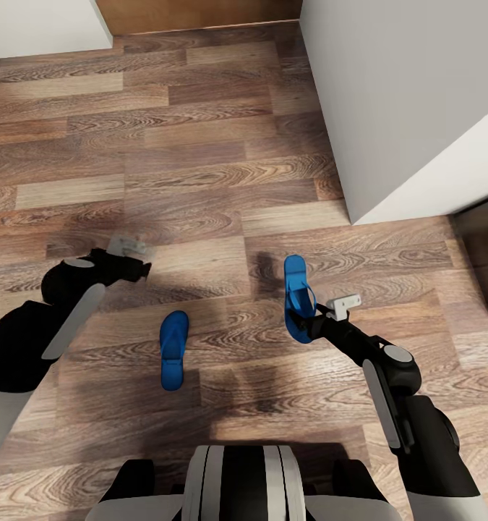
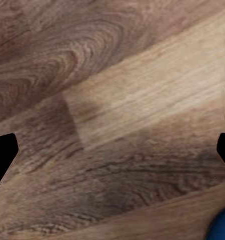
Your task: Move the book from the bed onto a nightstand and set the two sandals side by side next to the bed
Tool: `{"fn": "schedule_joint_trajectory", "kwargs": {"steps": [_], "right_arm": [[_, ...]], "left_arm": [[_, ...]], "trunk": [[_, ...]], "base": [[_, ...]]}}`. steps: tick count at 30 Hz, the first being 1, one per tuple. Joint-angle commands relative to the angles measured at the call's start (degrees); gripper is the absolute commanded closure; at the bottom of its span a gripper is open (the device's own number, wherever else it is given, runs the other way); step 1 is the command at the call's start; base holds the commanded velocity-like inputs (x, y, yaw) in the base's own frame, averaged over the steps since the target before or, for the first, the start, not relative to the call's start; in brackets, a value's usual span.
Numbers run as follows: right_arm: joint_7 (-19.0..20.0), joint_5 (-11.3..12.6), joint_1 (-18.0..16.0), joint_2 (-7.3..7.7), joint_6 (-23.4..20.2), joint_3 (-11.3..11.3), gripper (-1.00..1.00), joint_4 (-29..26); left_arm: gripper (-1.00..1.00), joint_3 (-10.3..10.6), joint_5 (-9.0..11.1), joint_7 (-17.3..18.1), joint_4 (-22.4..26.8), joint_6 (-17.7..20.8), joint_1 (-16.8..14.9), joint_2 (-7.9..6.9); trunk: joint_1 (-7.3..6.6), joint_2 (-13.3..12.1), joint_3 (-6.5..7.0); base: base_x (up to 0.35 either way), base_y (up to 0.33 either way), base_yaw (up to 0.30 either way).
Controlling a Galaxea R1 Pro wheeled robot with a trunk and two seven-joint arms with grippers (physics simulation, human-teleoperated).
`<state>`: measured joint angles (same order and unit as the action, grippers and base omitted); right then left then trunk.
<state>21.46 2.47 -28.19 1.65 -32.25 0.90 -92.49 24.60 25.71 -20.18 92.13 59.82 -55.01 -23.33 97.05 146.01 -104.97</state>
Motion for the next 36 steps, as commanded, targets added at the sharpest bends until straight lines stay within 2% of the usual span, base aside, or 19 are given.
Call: {"fn": "schedule_joint_trajectory", "kwargs": {"steps": [1,6,10,14,15,18,19,23,24,28,32,36], "right_arm": [[-0.01,0.25,-0.02,0.03,-0.36,0.03,1.0,-0.06],[-0.01,0.25,0.0,0.02,-0.4,0.05,1.0,-0.06],[-0.01,0.25,0.03,0.02,-0.41,0.07,1.0,-0.06],[-0.01,0.25,0.05,0.02,-0.41,0.07,1.0,-0.06],[-0.01,0.25,0.06,0.02,-0.39,0.09,1.0,-0.06],[-0.01,0.25,0.06,0.02,-0.38,0.12,1.0,-0.06],[-0.01,0.25,0.06,0.02,-0.37,0.13,1.0,-0.06],[-0.01,0.25,0.07,0.02,-0.37,0.14,1.0,-0.06],[-0.01,0.25,0.07,0.02,-0.4,0.15,1.0,-0.06],[-0.01,0.25,0.07,0.02,-0.38,0.17,1.0,-0.06],[-0.01,0.25,0.07,0.02,-0.37,0.21,1.0,-0.06],[-0.01,0.25,0.07,0.02,-0.36,0.23,1.0,-0.06]], "left_arm": [[-1.0,0.12,0.56,0.16,0.05,0.13,-0.53,-0.01],[-1.0,0.1,0.43,3.27,0.06,-0.52,-2.11,0.08],[-1.0,0.37,0.48,4.74,0.07,-3.09,-2.72,-0.09],[-1.0,1.86,0.44,5.03,0.07,-3.64,-2.9,-0.44],[-1.0,3.65,0.29,5.12,0.07,-4.2,-2.83,-1.02],[-1.0,5.43,0.16,5.35,0.07,-6.61,-2.62,-1.96],[-1.0,6.14,0.15,6.15,0.07,-9.18,-2.54,-2.41],[-1.0,6.96,0.08,11.28,0.07,-12.98,-2.93,-4.11],[-1.0,7.77,-0.96,17.13,0.07,-14.35,-3.57,-6.77],[-1.0,10.89,-4.43,23.78,0.07,-15.13,-5.96,-10.21],[-1.0,14.0,-6.62,27.83,0.04,-15.92,-8.7,-11.84],[-1.0,15.26,-8.25,29.85,-0.33,-17.83,-9.63,-12.31]], "trunk": [[-0.01,0.01,-0.03],[-0.01,0.01,-0.03],[-0.01,0.01,-0.03],[-0.01,0.01,-0.03],[-0.01,0.01,-0.03],[-0.01,0.01,-0.03],[-0.01,0.01,-0.03],[-0.01,0.01,-0.03],[-0.01,0.01,-0.03],[-0.01,0.01,-0.03],[-0.01,0.01,-0.03],[-0.01,0.01,-0.03]], "base": [[0.0,0.0,0.0],[0.0,0.0,0.0],[0.0,0.0,0.0],[0.0,0.0,0.0],[0.0,0.0,0.0],[0.0,0.0,0.0],[0.0,0.0,0.0],[0.0,0.0,0.0],[0.0,0.0,0.0],[0.0,0.0,0.0],[0.0,0.0,0.0],[0.0,0.0,0.0]]}}
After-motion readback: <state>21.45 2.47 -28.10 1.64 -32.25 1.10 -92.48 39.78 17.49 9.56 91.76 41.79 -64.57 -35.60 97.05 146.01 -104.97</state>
